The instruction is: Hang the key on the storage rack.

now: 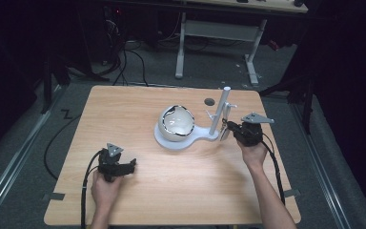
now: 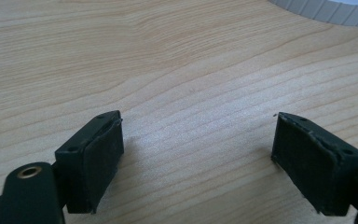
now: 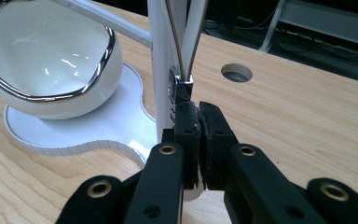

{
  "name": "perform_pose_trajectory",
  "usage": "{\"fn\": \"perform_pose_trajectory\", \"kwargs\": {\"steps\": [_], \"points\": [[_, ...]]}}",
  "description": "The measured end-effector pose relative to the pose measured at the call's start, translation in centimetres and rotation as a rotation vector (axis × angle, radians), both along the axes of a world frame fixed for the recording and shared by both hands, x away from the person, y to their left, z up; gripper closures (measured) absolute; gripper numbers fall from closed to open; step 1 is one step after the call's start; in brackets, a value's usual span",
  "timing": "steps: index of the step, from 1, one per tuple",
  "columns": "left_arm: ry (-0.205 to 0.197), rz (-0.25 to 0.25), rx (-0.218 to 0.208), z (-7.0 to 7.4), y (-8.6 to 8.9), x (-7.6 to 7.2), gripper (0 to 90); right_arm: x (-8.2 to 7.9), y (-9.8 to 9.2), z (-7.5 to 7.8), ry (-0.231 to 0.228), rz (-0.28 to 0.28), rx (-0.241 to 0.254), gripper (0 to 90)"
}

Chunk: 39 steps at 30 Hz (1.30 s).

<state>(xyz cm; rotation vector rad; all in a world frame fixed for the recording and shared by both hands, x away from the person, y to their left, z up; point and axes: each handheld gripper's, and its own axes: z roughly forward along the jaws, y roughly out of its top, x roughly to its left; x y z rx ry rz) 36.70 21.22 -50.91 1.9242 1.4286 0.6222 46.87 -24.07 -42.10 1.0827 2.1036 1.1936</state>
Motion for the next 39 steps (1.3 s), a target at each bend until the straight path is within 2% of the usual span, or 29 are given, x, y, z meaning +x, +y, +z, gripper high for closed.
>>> {"fn": "perform_pose_trajectory", "kwargs": {"steps": [12, 19, 29, 39], "points": [[0.000, 0.000, 0.000, 0.0, 0.0, 0.0, 17.0, -0.3, -0.6, -0.3, 0.005, -0.011, 0.016, 80.9], [0.000, 0.000, 0.000, 0.0, 0.0, 0.0, 17.0, -0.8, -0.8, -0.1, -0.002, -0.011, 0.032, 72.1], [0.000, 0.000, 0.001, 0.0, 0.0, 0.0, 16.9, -1.9, -1.9, 0.2, -0.011, -0.051, 0.055, 59.1], [0.000, 0.000, 0.001, 0.0, 0.0, 0.0, 16.9, -2.8, -3.1, -0.4, 0.010, -0.080, 0.083, 54.8]]}}
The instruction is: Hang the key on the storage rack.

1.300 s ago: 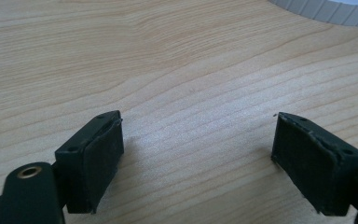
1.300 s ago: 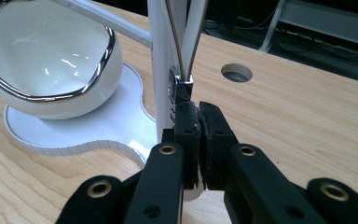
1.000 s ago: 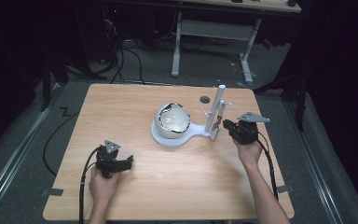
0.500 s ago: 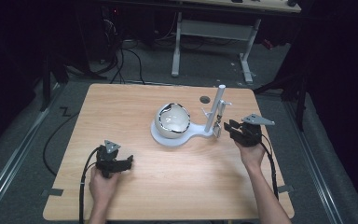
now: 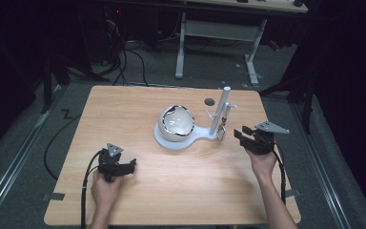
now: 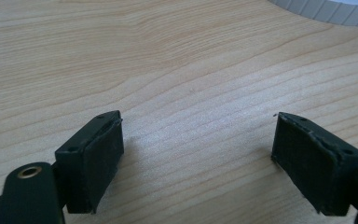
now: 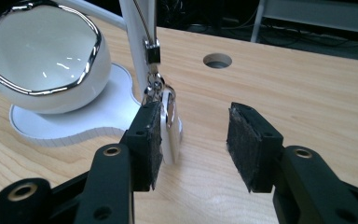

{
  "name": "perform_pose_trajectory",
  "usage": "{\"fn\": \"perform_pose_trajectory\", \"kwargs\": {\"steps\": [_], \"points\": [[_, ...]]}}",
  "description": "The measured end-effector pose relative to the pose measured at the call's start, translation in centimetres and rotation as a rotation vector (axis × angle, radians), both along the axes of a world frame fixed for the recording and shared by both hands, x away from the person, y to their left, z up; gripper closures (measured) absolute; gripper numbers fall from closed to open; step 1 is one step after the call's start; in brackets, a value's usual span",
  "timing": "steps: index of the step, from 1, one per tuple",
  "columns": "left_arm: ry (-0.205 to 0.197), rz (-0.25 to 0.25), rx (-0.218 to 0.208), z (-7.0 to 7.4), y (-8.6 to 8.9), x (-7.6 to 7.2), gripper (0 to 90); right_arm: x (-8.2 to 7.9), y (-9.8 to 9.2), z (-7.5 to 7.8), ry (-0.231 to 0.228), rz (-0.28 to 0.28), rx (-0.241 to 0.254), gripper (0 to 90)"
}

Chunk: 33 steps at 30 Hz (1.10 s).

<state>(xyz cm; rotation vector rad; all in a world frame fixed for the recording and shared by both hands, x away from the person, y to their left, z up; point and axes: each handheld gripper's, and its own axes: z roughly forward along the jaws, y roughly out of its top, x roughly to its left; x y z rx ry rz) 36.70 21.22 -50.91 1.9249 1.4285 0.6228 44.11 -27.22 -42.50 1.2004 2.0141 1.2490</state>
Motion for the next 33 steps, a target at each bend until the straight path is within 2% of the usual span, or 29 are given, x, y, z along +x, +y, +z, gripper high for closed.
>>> {"fn": "perform_pose_trajectory", "kwargs": {"steps": [17, 33], "points": [[0.000, 0.000, 0.000, 0.0, 0.0, 0.0, 16.9, -1.8, -1.9, -1.4, 0.018, -0.035, 0.024, 54.0], [0.000, 0.000, 0.000, 0.0, 0.0, 0.0, 17.0, -3.1, -1.9, -2.1, 0.016, -0.024, 0.022, 54.1]]}}
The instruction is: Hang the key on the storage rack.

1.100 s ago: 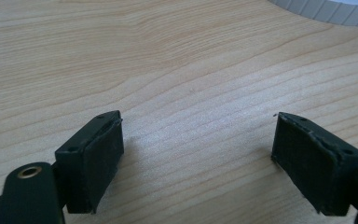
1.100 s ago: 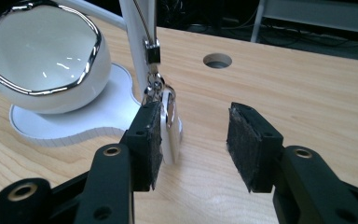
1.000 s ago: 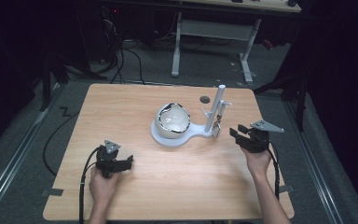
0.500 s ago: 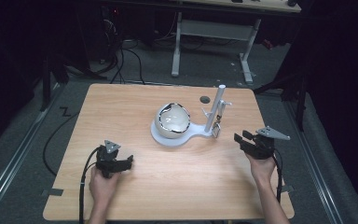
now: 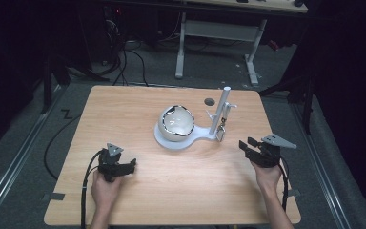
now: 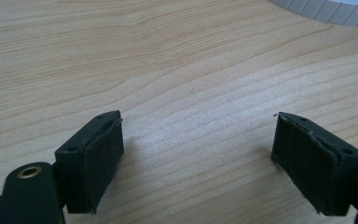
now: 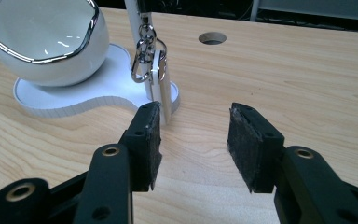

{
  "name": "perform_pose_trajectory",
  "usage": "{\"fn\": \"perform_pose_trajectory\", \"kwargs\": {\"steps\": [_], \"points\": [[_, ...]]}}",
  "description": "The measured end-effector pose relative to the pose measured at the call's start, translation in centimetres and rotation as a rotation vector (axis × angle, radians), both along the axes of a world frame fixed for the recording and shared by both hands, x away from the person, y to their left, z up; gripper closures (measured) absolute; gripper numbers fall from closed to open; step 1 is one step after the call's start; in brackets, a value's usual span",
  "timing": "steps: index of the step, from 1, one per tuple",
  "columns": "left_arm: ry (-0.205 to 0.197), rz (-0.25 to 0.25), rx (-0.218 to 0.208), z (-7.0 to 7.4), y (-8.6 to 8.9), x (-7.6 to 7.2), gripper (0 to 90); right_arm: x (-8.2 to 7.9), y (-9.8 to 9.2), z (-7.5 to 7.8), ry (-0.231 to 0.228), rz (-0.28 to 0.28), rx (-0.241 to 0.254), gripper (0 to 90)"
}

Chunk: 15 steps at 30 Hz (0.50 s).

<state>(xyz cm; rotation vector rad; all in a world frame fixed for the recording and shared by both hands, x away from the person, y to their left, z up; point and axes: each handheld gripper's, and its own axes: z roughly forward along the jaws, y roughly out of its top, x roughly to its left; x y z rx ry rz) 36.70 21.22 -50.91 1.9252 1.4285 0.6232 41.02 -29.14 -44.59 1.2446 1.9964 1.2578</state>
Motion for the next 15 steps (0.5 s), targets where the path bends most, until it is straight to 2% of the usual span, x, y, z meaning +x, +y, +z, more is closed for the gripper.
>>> {"fn": "perform_pose_trajectory", "kwargs": {"steps": [15], "points": [[0.000, 0.000, 0.000, 0.0, 0.0, 0.0, 16.9, -1.2, -0.3, -1.3, 0.013, -0.005, 0.011, 56.4]]}}
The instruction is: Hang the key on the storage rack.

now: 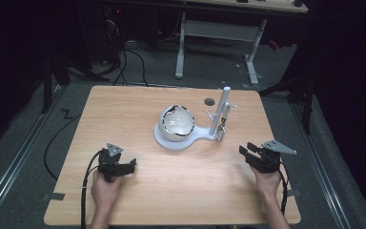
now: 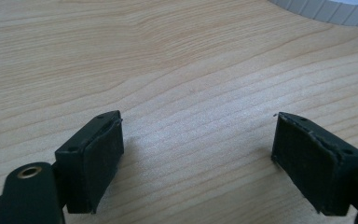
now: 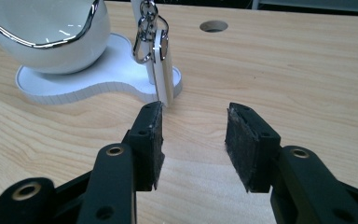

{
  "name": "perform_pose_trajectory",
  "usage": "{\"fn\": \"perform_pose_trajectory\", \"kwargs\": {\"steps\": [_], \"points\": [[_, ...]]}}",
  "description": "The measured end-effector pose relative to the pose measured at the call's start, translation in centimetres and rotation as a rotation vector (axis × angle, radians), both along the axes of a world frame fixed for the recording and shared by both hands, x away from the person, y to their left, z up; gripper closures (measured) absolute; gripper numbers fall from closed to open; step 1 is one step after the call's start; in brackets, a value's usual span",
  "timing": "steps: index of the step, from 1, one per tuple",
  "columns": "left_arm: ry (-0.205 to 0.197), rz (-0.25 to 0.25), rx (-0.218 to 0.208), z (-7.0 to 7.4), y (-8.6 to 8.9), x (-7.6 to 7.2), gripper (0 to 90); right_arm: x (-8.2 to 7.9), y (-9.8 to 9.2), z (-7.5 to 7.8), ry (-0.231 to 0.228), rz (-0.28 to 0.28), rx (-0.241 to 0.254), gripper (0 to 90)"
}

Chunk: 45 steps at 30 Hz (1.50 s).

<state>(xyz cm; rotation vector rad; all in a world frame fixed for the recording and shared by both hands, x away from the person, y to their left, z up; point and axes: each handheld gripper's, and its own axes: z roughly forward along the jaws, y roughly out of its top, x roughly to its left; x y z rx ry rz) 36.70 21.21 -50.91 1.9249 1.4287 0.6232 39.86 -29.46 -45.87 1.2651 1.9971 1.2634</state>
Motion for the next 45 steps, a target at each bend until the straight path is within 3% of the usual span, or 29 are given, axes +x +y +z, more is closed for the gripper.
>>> {"fn": "perform_pose_trajectory", "kwargs": {"steps": [12, 25, 31, 45], "points": [[0.000, 0.000, 0.000, 0.0, 0.0, 0.0, 16.9, -0.3, 0.2, -0.1, 0.012, 0.005, -0.018, 58.0], [0.000, 0.000, 0.000, 0.0, 0.0, 0.0, 16.9, -0.5, -0.3, -1.2, 0.037, -0.017, -0.024, 58.2], [0.000, 0.000, 0.000, 0.0, 0.0, 0.0, 17.0, -0.4, -0.2, -1.6, 0.046, -0.014, -0.048, 58.2], [0.000, 0.000, 0.000, 0.0, 0.0, 0.0, 17.0, 0.0, -0.4, -3.2, 0.098, -0.030, -0.067, 57.2]]}}
